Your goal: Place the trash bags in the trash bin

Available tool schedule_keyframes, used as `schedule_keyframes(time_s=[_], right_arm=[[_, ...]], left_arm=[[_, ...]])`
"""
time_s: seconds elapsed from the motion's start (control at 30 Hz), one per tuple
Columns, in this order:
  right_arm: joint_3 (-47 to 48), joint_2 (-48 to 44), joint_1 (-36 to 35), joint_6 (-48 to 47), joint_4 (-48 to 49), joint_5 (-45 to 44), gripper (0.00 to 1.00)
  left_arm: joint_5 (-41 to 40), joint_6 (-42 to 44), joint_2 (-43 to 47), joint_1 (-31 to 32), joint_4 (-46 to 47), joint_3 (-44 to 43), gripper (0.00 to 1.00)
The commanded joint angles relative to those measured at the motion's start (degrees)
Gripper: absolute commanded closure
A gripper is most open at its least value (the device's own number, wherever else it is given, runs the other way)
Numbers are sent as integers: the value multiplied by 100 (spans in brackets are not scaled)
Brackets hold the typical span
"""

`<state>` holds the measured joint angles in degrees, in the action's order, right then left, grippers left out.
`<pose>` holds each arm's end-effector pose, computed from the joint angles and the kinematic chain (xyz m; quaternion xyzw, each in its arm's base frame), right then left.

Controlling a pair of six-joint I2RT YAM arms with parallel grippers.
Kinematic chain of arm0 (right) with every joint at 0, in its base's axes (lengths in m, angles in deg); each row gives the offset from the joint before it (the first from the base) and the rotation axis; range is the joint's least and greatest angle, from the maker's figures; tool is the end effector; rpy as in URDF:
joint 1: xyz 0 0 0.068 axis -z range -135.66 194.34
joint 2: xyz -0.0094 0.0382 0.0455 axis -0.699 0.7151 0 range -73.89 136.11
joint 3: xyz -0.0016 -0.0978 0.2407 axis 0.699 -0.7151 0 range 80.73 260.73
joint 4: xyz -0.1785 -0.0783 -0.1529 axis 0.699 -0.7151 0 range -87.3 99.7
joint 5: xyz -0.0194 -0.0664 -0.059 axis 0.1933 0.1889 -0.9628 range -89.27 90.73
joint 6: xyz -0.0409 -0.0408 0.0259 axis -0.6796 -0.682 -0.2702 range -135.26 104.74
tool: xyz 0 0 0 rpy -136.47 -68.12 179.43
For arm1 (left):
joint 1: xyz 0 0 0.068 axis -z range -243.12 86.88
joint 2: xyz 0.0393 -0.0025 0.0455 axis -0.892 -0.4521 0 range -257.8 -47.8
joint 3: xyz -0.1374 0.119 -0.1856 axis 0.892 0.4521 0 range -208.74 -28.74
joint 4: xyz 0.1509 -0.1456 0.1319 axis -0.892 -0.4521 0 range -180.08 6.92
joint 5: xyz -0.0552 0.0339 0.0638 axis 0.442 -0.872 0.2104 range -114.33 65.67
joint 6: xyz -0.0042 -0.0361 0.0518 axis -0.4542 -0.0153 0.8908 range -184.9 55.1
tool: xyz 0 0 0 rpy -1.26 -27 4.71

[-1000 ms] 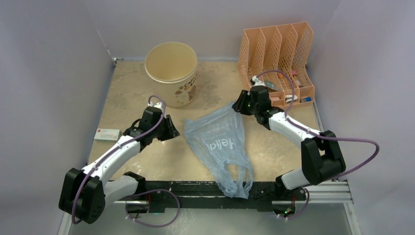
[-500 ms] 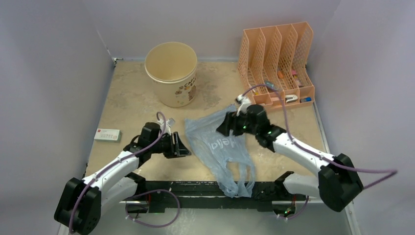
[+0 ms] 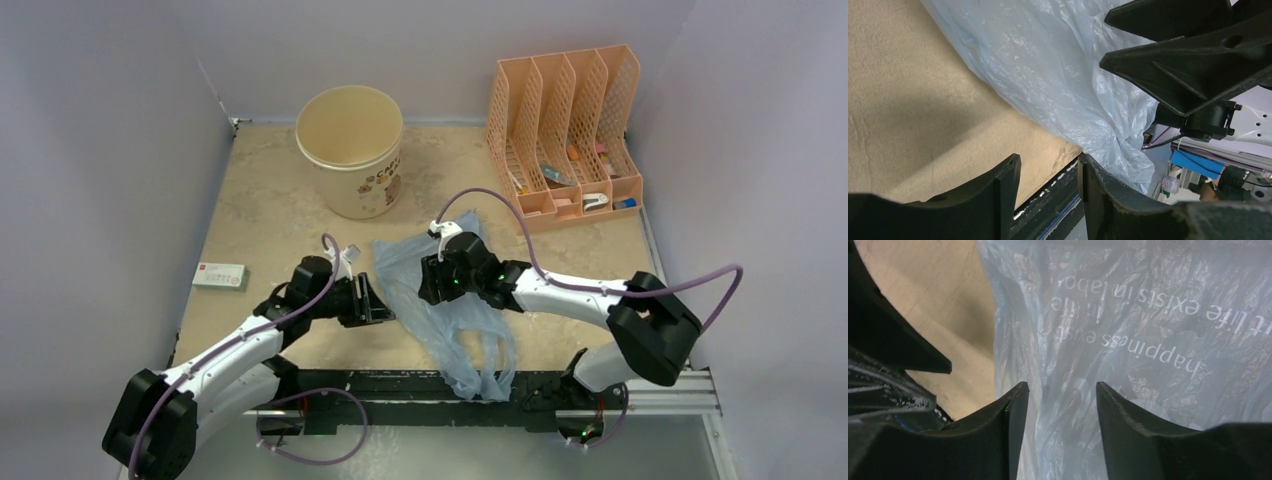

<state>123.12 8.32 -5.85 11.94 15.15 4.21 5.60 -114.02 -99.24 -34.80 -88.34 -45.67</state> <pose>0.1914 0.2342 0.1911 -0.1902 0.8635 0.3126 0.3472 0.1441 -0.1052 0.1541 -0.0500 0.8801 -0.4390 0.1737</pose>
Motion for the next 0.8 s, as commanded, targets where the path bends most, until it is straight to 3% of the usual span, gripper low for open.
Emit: schedule_keyframes(time_s=[0.0, 0.07, 0.2, 0.33, 0.37, 0.47, 0.77], right_arm=[[316, 147, -165, -33, -115, -615, 50], [333, 254, -170, 123, -121, -740, 59], [357, 331, -230, 250, 74, -618, 47], [397, 490, -236, 128, 216, -597, 48], [458, 588, -236, 112, 161, -628, 53], [599, 734, -241, 157, 101, -649, 100], [489, 124, -236, 1646, 831, 170, 100]], left_arm=[[-93, -138, 91, 25, 209, 132, 54], [-25, -209, 100, 25, 387, 241, 53], [81, -335, 1, 25, 779, 378, 52], [146, -395, -229, 25, 955, 417, 52], [171, -424, -268, 25, 1028, 429, 52], [260, -525, -362, 25, 1317, 497, 52], [76, -987, -651, 25, 2048, 611, 50]])
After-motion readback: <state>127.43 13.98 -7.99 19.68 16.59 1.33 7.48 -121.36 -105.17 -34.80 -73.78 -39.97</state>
